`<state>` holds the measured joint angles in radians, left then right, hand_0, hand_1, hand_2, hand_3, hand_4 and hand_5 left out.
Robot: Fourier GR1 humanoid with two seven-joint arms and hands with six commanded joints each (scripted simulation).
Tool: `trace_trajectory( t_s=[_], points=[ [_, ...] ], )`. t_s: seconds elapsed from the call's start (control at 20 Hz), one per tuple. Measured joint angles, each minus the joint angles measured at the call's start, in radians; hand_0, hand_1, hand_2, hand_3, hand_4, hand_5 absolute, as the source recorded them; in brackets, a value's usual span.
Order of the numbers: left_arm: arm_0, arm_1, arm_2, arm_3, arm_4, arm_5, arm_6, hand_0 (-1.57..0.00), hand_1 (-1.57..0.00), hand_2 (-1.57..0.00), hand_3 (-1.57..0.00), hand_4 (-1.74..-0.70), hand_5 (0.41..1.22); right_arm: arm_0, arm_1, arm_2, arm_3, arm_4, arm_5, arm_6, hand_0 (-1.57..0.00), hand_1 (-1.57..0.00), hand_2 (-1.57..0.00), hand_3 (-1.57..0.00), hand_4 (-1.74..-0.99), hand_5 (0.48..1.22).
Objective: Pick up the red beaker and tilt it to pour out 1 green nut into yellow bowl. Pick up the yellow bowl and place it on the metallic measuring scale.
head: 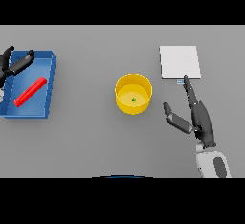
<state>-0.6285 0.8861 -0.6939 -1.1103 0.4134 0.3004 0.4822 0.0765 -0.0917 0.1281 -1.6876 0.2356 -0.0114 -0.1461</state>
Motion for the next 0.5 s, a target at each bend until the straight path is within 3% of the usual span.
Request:
trace_trajectory(
  t_s=[0.1, 0.2, 0.3, 0.5],
  points=[
    [0.004, -0.007, 0.012, -0.01, 0.0, 0.031, -0.04, -0.04, -0.04, -0.04, -0.03, -0.71, 0.674, -0.01, -0.005, 0.022, -0.004, 0.059, -0.02, 0.033, 0.0, 0.0, 0.0, 0.0, -1.146, 0.691],
    [0.013, -0.002, 0.023, -0.006, 0.003, 0.039, -0.068, -0.03, -0.02, -0.02, -0.02, -0.71, 0.685, -0.028, -0.034, 0.047, 0.002, 0.08, 0.018, 0.014, 0.0, 0.0, 0.0, 0.0, -1.137, 0.717],
    [0.015, 0.007, 0.02, -0.021, -0.003, 0.049, -0.064, -0.02, -0.01, -0.01, -0.01, -0.71, 0.683, -0.068, -0.098, 0.067, 0.009, 0.107, 0.076, -0.004, 0.0, 0.0, 0.0, 0.0, -1.172, 0.728],
    [0.027, 0.001, 0.03, -0.039, 0.016, 0.054, -0.085, -0.01, -0.01, -0.01, 0.0, -0.72, 0.664, -0.223, -0.232, 0.173, 0.036, 0.296, 0.175, 0.074, 0.0, 0.0, 0.0, 0.0, -1.22, 0.701]
  ],
)
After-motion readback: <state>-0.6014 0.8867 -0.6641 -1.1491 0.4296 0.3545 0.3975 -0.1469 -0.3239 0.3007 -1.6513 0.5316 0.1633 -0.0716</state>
